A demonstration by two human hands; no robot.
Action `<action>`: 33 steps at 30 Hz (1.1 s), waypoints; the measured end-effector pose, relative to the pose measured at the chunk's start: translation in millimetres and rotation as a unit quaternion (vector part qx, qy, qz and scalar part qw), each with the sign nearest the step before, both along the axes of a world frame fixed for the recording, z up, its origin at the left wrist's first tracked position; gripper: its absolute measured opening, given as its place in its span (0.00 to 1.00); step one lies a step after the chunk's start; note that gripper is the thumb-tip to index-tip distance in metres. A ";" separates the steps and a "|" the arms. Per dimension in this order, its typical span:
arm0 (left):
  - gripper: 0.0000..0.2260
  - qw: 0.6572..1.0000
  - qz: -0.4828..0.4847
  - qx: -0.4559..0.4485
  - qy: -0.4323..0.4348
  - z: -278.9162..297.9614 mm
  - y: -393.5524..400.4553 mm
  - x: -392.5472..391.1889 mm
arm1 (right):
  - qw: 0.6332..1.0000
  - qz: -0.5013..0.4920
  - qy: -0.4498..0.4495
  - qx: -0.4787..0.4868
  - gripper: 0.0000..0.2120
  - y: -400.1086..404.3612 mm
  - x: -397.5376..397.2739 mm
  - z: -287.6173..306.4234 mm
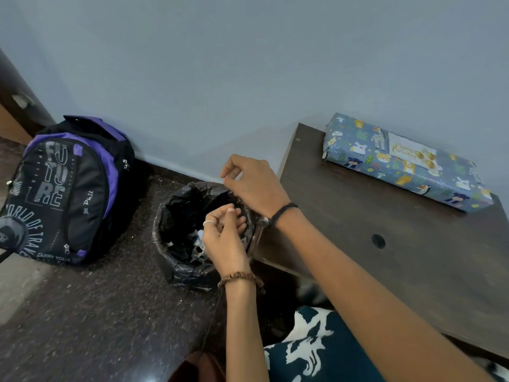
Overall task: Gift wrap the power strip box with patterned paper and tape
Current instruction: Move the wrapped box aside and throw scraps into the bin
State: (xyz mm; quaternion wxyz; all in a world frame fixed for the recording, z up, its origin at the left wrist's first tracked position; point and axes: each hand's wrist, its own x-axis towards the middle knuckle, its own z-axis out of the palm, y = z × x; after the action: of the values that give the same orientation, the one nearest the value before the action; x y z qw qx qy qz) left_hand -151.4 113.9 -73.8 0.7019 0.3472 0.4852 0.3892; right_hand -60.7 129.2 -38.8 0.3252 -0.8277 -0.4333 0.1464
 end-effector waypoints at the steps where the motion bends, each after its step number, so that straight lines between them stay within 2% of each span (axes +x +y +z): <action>1: 0.06 1.000 -0.009 0.016 -0.007 6.9 -6.4 3.7 | 0.999 -0.016 0.012 0.026 0.04 -15.3 -2.9 6.9; 6: 0.05 0.984 -0.108 0.138 0.031 36.1 -47.1 20.3 | 0.977 -0.132 0.099 0.135 0.04 -96.1 -4.9 32.5; 10: 0.02 0.933 -0.215 0.274 0.085 56.4 -83.4 33.4 | 0.940 -0.218 0.154 0.212 0.06 -153.5 7.1 50.5; 12: 0.02 0.919 -0.249 0.297 0.077 68.7 -99.6 42.4 | 0.920 -0.252 0.183 0.238 0.06 -179.6 14.2 54.2; 15: 0.13 0.893 -0.303 0.318 0.099 76.2 -121.6 58.0 | 0.891 -0.327 0.187 0.254 0.07 -217.4 27.4 47.9; 17: 0.15 0.885 -0.336 0.307 0.097 71.3 -131.2 69.8 | 0.863 -0.387 0.191 0.262 0.10 -242.1 39.9 35.8; 20: 0.06 0.897 -0.336 0.269 0.102 55.2 -131.1 92.5 | 0.799 -0.480 0.218 0.290 0.17 -273.7 62.6 15.7; 23: 0.19 0.908 -0.309 0.248 0.136 40.5 -116.1 122.7 | 0.742 -0.528 0.241 0.336 0.25 -292.0 89.7 2.5; 25: 0.26 0.914 -0.274 0.270 0.125 35.6 -103.4 145.1 | 0.735 -0.536 0.230 0.347 0.31 -294.6 112.9 -1.7; 28: 0.28 0.929 -0.226 0.279 0.093 29.0 -84.7 175.8 | 0.736 -0.539 0.215 0.348 0.38 -288.8 148.9 -1.5; 33: 0.34 0.954 -0.177 0.219 0.103 27.2 -73.1 202.7 | 0.757 -0.533 0.196 0.322 0.32 -278.1 176.4 -0.5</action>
State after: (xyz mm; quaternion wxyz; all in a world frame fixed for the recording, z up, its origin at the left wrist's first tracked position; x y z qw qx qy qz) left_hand 51.4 40.8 -46.6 0.6126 0.6108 0.3885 0.3174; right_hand 115.7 -148.9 -39.3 0.6754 -0.7249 0.1299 -0.0400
